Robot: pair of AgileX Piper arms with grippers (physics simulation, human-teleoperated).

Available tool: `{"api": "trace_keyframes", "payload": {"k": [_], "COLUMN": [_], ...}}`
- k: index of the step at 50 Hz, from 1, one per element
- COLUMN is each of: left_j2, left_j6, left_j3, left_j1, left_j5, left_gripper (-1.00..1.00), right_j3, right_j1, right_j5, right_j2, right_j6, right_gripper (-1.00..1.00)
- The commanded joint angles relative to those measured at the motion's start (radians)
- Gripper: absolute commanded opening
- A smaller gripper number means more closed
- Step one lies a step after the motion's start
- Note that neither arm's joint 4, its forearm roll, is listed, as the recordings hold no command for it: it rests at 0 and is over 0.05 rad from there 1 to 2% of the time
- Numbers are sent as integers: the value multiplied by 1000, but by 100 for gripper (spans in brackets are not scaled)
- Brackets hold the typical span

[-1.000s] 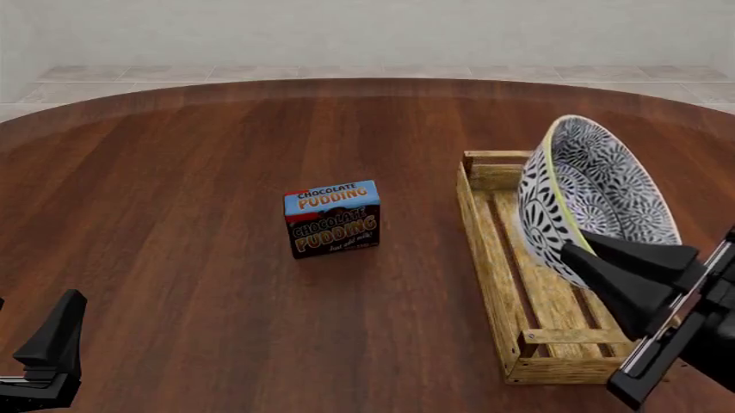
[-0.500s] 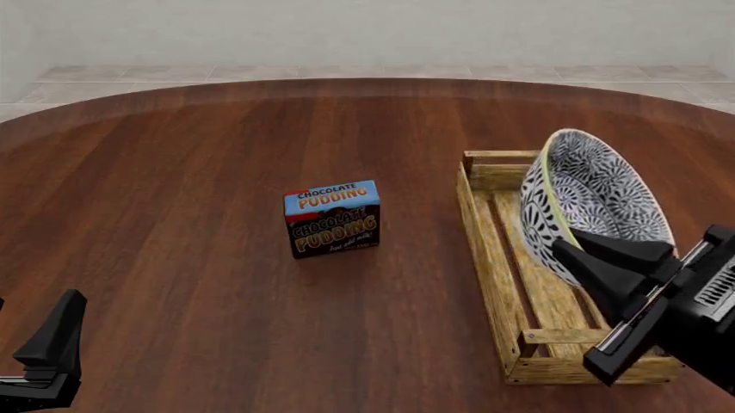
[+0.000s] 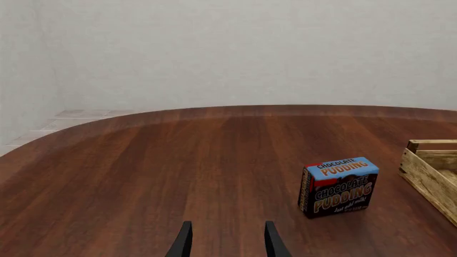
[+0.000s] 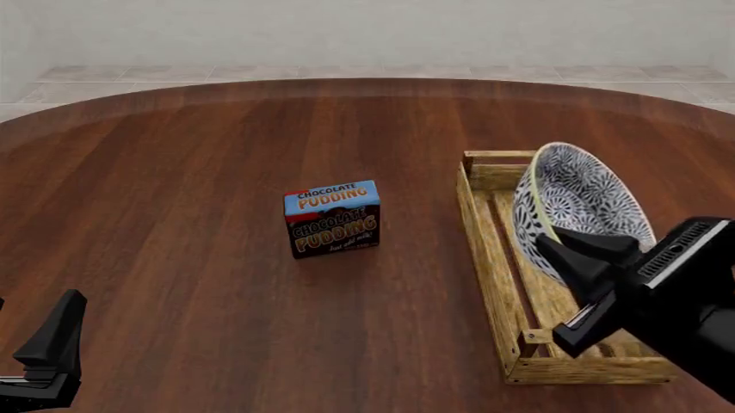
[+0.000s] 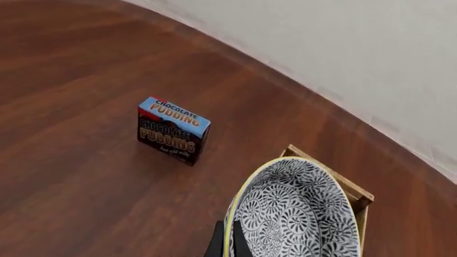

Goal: Pick up the bowl on the left and put it in the tray.

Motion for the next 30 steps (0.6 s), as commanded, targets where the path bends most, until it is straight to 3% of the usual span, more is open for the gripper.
{"api": "trace_keyframes", "payload": {"k": [1, 30], "left_j2": [0, 0], "left_j6": [0, 0], "left_j3": [0, 0], "left_j1": [0, 0], "left_j5": [0, 0], "left_gripper": [100, 100], "right_j3": [3, 24], "right_j1": [-30, -90], "right_j5": [-59, -215], "right_j2": [67, 242], "right_j6": [14, 20], "right_gripper": [-100, -100]}}
